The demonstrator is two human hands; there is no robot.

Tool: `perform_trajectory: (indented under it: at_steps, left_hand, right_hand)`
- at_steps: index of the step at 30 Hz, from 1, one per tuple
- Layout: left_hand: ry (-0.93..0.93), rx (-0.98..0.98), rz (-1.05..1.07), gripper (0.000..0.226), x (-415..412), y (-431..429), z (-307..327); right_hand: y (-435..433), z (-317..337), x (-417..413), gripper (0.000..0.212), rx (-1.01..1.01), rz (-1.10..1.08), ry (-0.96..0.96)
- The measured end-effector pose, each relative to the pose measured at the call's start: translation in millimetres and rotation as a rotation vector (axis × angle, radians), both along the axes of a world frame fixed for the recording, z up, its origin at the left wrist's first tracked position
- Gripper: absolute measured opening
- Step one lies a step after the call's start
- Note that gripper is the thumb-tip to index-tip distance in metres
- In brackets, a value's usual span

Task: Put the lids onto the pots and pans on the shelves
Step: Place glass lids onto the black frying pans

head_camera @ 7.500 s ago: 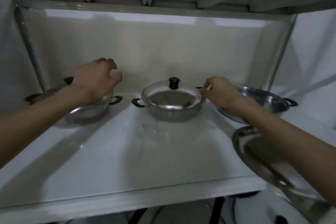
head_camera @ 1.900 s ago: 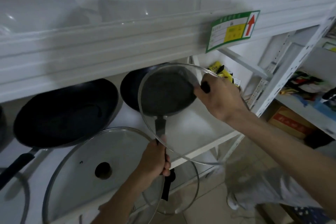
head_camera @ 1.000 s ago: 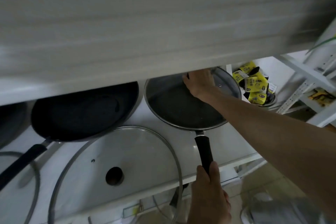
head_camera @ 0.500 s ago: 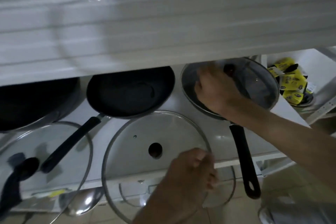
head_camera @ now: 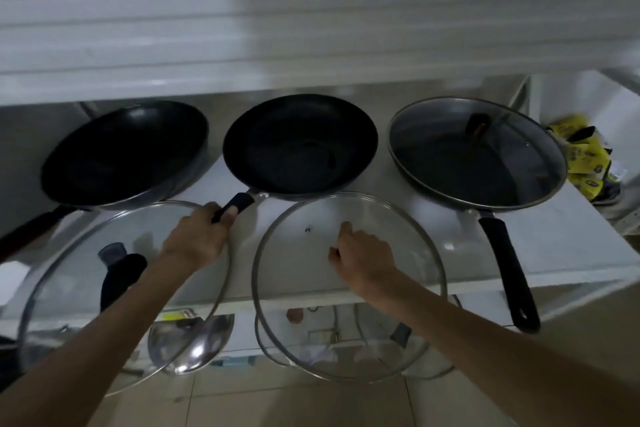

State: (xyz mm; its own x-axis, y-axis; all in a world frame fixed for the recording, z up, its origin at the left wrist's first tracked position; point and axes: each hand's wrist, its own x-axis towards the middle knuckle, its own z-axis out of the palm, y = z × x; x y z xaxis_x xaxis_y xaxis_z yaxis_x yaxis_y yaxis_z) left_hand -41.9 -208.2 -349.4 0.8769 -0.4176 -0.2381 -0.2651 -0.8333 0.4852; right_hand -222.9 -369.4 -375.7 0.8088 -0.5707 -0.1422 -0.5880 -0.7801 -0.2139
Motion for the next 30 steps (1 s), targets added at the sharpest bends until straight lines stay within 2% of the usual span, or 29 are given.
perform_trajectory:
  at_steps: [2,4,11,17,22,25,28,30]
  left_hand:
    - [0.095,-0.159,0.049,0.035,-1.9,1.1,-9.5]
    - [0.172,-0.248,0.054,0.033,-5.6,-0.5,-16.4]
    - [0.304,-0.326,-0.021,0.037,2.9,-1.6,-17.4]
    - [0.688,-0.463,-0.007,0.024,8.3,5.7,-4.8]
    - [0.893,-0.639,0.127,0.019,-23.1,-0.9,-6.0]
    - [0.925,-0.808,0.214,0.008,-52.7,-13.7,-10.8]
    - [0.943,-0.829,0.259,0.008,-79.1,-28.2,-16.4]
    - [0.952,-0.851,0.309,0.011,-87.4,-34.7,-21.3]
  right_hand:
    - [-1.9,-4.3,-1.4,0.026,-0.025,0.027,-0.055]
    - [-2.8,-2.8,-5.3,0.024,-0.001,0.03,-0.11]
    - [4.2,38.4,-44.1,0.027,0.107,-0.085,-0.224]
    - [20.8,109.3,-55.5,0.028,0.129,-0.062,-0.295]
    - [1.0,139.2,-3.4,0.034,0.042,-0.019,-0.517]
    - [-16.1,140.4,37.8,0.036,0.047,0.01,-0.544]
    - [-28.1,132.0,75.8,0.034,0.023,0.021,-0.503]
    - [-35.9,120.3,103.8,0.039,0.021,-0.003,-0.489]
